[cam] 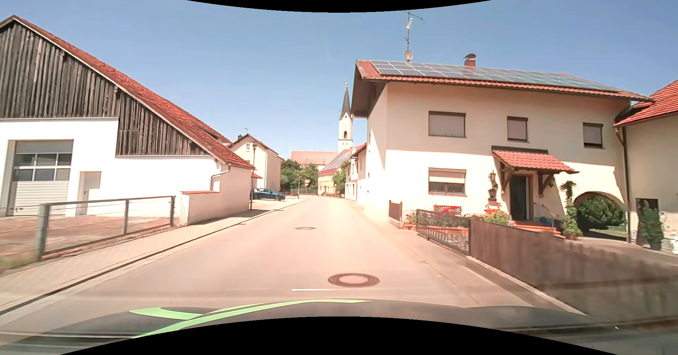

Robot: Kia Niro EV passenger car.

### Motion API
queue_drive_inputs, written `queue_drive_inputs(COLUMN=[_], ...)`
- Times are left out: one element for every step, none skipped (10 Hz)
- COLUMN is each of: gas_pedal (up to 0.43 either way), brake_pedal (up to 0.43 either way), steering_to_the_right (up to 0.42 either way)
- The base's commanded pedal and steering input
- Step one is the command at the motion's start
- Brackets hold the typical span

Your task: Follow the waypoints while adhering to traffic rules and regulations

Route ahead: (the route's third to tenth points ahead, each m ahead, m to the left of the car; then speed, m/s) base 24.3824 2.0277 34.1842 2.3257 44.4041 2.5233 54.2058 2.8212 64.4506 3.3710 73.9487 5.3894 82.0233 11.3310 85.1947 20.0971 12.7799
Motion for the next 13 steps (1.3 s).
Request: queue_drive_inputs(gas_pedal=[0.067, 0.067, 0.079, 0.079, 0.079, 0.079, 0.079, 0.079, 0.067, 0.059, 0.059, 0.059, 0.059], brake_pedal=[0.0, 0.0, 0.0, 0.0, 0.0, 0.0, 0.0, 0.0, 0.0, 0.0, 0.0, 0.0, 0.0], steering_to_the_right=[-0.005, -0.005, -0.005, -0.005, -0.004, -0.003, -0.002, 0.0, 0.0, 0.001, 0.003, 0.004, 0.004])
